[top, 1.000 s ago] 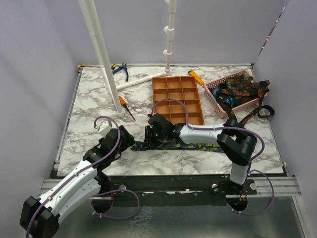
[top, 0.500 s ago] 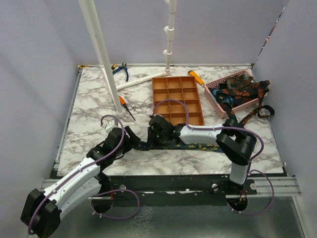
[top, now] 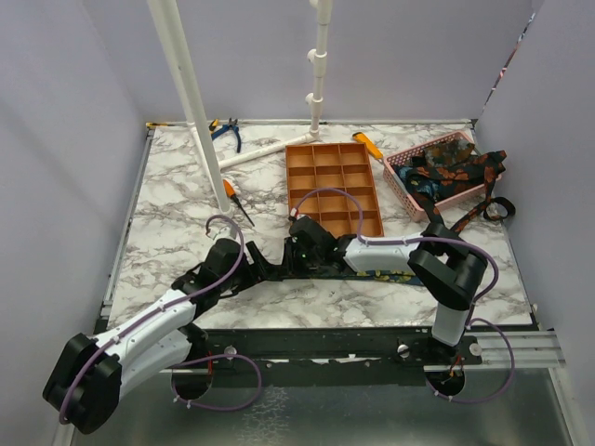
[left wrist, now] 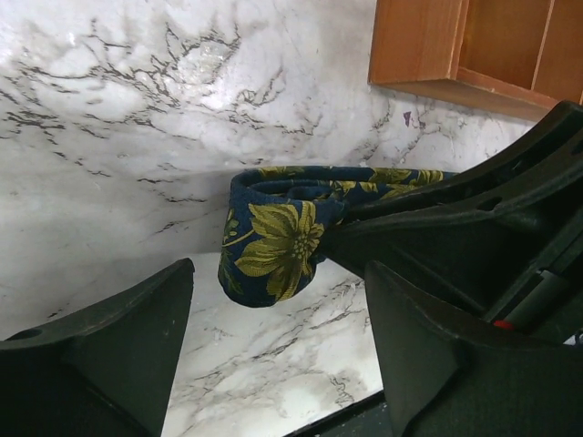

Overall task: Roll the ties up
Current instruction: Roll the tie at the center of the board.

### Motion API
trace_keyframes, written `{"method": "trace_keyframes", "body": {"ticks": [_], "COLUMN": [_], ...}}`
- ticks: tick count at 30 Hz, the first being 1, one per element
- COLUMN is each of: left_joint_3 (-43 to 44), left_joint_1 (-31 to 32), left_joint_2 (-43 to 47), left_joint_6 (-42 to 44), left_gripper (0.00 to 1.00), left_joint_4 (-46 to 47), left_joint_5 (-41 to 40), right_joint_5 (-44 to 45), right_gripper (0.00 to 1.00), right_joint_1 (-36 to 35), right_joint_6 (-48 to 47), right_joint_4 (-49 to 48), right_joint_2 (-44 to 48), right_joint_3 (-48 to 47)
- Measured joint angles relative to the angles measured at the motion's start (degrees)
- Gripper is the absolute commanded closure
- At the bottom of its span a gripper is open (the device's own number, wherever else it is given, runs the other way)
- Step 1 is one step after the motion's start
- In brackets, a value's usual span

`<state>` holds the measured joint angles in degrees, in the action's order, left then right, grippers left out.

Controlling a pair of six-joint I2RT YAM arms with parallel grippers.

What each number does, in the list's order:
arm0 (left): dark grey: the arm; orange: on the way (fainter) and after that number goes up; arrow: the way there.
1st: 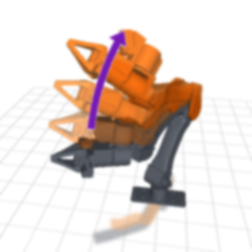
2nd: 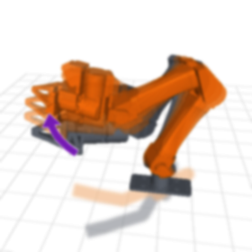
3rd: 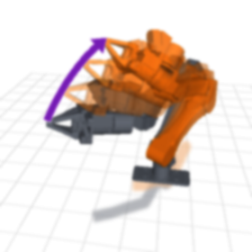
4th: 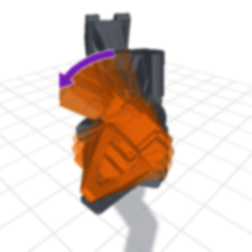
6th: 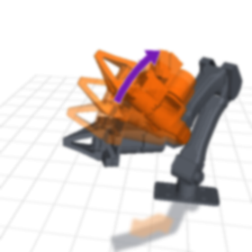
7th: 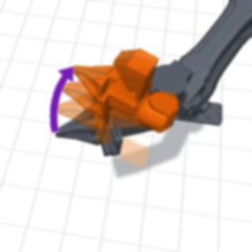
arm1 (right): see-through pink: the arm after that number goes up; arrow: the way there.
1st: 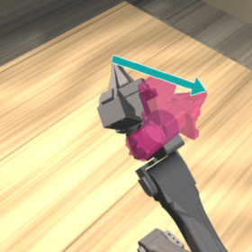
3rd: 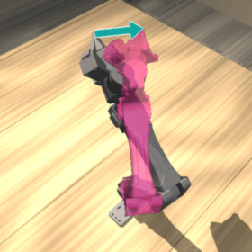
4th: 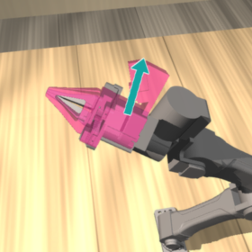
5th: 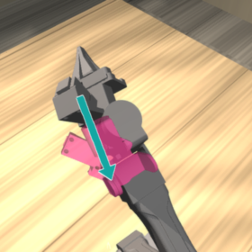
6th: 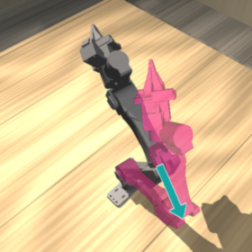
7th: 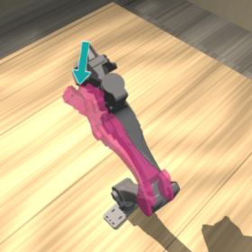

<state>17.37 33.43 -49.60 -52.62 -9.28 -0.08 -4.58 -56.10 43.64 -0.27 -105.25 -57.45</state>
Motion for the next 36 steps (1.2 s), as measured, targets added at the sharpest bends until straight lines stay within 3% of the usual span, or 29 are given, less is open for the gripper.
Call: {"method": "trace_keyframes", "body": {"ticks": [5, 14, 22, 27, 32, 36], "left_joint_3": [-0.57, -1.84, -2.19, -2.21, -2.03, 0.48], "left_joint_1": [-0.39, -0.87, -1.11, -1.11, -1.11, -1.11], "left_joint_2": [-2.23, -6.23, -6.62, -6.93, -6.16, -4.20], "left_joint_6": [0.17, 0.17, 0.15, 0.17, 0.55, 1.99], "left_gripper": [0.40, 0.53, 0.80, 0.99, 1.00, 1.00], "left_joint_4": [2.86, 8.11, 10.64, 11.41, 9.79, 3.37], "left_joint_5": [1.88, 2.82, 2.89, 3.23, 2.67, -0.70], "right_joint_5": [-0.55, -1.16, -2.14, -2.25, -0.92, 3.50], "right_gripper": [0.78, 0.80, 0.77, 0.67, 0.61, 0.67], "right_joint_1": [0.68, 0.85, 1.05, 1.05, 1.05, 1.05], "right_joint_6": [0.00, 0.02, -0.04, -0.31, -0.74, -1.27], "right_joint_4": [-1.66, -3.19, -3.61, -2.49, 2.16, 5.07], "right_joint_2": [0.68, 0.92, 1.22, 2.32, 5.92, 11.87], "right_joint_3": [1.51, 2.54, 2.91, 3.04, 3.21, 4.00]}}
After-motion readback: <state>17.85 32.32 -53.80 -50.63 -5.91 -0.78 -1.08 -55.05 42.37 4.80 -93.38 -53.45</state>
